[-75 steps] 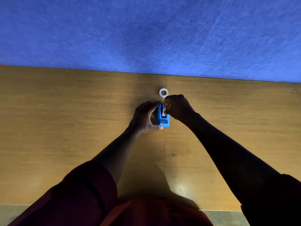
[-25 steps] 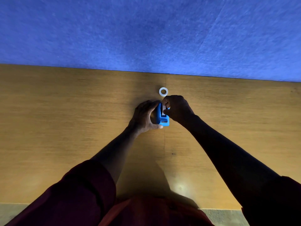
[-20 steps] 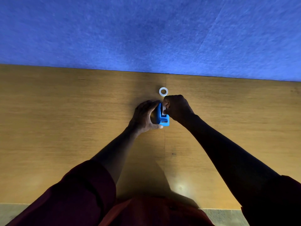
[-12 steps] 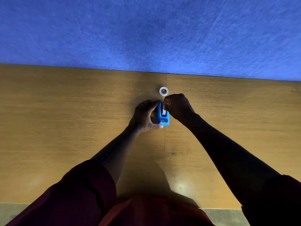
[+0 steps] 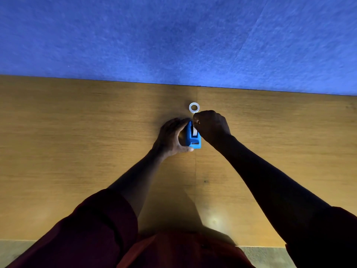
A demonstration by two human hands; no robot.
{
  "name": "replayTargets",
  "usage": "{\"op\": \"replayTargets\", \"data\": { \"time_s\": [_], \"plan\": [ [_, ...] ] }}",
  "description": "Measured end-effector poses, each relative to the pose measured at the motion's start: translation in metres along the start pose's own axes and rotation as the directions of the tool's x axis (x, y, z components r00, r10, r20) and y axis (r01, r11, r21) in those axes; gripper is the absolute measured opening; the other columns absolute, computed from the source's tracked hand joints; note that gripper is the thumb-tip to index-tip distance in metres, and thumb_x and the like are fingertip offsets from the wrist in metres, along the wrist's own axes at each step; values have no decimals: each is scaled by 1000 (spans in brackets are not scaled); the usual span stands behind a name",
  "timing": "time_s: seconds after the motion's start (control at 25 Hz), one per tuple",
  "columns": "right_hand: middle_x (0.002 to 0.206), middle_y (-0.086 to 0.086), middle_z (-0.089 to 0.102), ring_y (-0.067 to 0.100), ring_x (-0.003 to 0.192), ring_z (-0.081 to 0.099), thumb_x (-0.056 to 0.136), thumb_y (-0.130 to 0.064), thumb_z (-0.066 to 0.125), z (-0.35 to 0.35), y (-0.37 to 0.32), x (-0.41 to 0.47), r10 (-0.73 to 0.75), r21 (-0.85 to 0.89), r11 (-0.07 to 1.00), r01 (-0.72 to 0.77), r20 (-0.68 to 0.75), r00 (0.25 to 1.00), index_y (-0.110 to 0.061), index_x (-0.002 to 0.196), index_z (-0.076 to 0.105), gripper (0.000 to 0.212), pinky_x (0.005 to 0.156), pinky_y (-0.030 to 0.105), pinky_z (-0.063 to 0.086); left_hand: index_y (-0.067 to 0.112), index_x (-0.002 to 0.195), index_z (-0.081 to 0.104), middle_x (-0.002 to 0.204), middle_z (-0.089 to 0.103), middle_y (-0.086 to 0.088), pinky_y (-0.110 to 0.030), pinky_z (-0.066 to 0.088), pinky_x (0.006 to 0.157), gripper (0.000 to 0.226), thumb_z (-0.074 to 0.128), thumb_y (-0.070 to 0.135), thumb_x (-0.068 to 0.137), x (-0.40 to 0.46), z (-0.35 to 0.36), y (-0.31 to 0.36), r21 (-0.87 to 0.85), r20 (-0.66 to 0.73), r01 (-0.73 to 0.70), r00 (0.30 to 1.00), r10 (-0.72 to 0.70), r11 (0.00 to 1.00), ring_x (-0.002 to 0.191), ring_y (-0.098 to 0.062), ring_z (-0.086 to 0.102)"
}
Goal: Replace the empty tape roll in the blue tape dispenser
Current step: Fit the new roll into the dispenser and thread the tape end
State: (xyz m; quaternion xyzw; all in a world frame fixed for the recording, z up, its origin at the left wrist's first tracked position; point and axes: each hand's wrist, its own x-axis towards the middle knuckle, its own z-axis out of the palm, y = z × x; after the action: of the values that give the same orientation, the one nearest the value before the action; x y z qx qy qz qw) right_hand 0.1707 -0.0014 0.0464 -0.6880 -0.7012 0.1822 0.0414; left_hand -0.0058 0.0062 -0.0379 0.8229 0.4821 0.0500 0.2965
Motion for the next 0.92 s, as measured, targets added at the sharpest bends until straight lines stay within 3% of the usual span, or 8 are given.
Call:
{"op": "replayTargets", "data": {
  "time_s": [0.32, 0.6, 0.72, 0.84, 0.92],
  "plan": [
    [84, 5, 66, 19, 73, 65, 99, -25, 56, 1, 7, 3, -67, -34, 997, 68, 41, 997, -9, 97, 63, 18, 64, 33, 56, 24, 158, 28, 161, 34, -3, -46, 25, 123, 115, 86, 57, 64, 0, 0, -1, -1, -2, -15, 1000, 15, 1000, 150, -23, 27],
    [74, -1, 56, 14, 63, 59, 98, -22, 58, 11, 9, 2, -95, -18, 995, 95, 15, 995, -11, 91, 57, 13, 52, 24, 42, 24, 158, 28, 161, 34, -3, -44, 25, 124, 115, 86, 58, 65, -1, 2, -2, 1, -14, -21, 1000, 21, 1000, 149, -23, 27],
    [71, -5, 52, 7, 56, 50, 97, -24, 58, 14, 9, -1, -77, -17, 997, 77, -7, 997, -17, 84, 51, 17, 45, 19, 29, 26, 158, 28, 160, 36, -2, -44, 27, 123, 115, 85, 60, 63, -1, 1, -1, 3, -22, -9, 1000, 9, 1000, 149, -23, 29],
    [69, -5, 51, 2, 51, 41, 98, -24, 55, 15, 6, -7, -72, -17, 997, 71, -53, 996, -22, 79, 43, 22, 44, 18, 22, 26, 158, 27, 160, 35, -3, -45, 26, 124, 116, 87, 58, 63, -2, 1, 0, -7, -23, -6, 1000, 5, 1000, 149, -24, 28],
    [71, -5, 51, 5, 53, 42, 99, -24, 54, 17, 5, -11, -63, -35, 998, 60, -76, 995, -20, 81, 48, 19, 45, 18, 20, 25, 158, 28, 160, 35, -3, -45, 25, 124, 116, 88, 56, 63, -2, 1, 0, -10, -28, -13, 1000, 13, 1000, 149, -25, 28]
  ]
}}
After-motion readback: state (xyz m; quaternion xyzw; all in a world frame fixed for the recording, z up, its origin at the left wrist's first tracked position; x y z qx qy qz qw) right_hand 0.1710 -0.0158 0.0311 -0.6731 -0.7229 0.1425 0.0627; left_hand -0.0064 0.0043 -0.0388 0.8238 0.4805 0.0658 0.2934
